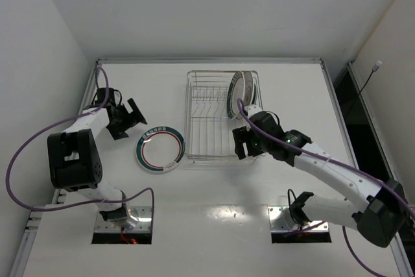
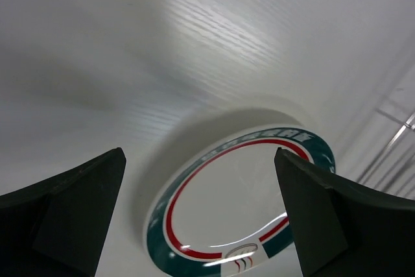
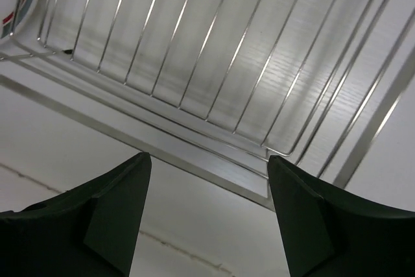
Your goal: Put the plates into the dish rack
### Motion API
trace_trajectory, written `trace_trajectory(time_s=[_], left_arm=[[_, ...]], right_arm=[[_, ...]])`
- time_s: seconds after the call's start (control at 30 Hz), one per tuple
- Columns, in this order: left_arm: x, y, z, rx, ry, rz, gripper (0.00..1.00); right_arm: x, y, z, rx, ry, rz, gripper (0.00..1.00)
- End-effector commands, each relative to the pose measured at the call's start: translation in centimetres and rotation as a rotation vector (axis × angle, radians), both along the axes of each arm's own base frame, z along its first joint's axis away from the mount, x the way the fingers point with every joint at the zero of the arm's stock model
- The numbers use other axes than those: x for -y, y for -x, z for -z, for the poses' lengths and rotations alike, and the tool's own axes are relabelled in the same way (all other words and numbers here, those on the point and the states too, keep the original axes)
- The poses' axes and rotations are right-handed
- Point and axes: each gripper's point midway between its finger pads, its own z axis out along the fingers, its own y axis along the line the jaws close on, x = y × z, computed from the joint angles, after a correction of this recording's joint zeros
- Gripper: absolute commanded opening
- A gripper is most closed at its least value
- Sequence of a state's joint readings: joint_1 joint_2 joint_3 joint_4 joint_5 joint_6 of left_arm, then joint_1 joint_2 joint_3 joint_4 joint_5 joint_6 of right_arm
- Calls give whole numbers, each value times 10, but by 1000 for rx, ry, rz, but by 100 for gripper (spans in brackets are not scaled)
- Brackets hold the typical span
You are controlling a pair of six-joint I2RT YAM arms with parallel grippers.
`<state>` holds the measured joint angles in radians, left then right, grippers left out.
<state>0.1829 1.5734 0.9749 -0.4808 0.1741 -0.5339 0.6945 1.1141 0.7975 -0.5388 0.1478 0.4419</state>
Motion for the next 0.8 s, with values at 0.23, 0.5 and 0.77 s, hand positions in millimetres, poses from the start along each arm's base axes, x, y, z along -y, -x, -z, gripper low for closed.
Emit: trace_trajectory(time_s=[0.23, 0.5, 0.77], left_arm=[[39, -10, 9, 34, 211, 144, 99], [35, 1, 27, -45, 193, 139, 91], [46, 5, 41, -85, 261, 199, 68]], right_arm=[[-46, -18, -20, 45, -187, -65, 70], [-49, -19, -19, 41, -192, -71, 70], [-50, -18, -16, 29, -191, -77, 71]])
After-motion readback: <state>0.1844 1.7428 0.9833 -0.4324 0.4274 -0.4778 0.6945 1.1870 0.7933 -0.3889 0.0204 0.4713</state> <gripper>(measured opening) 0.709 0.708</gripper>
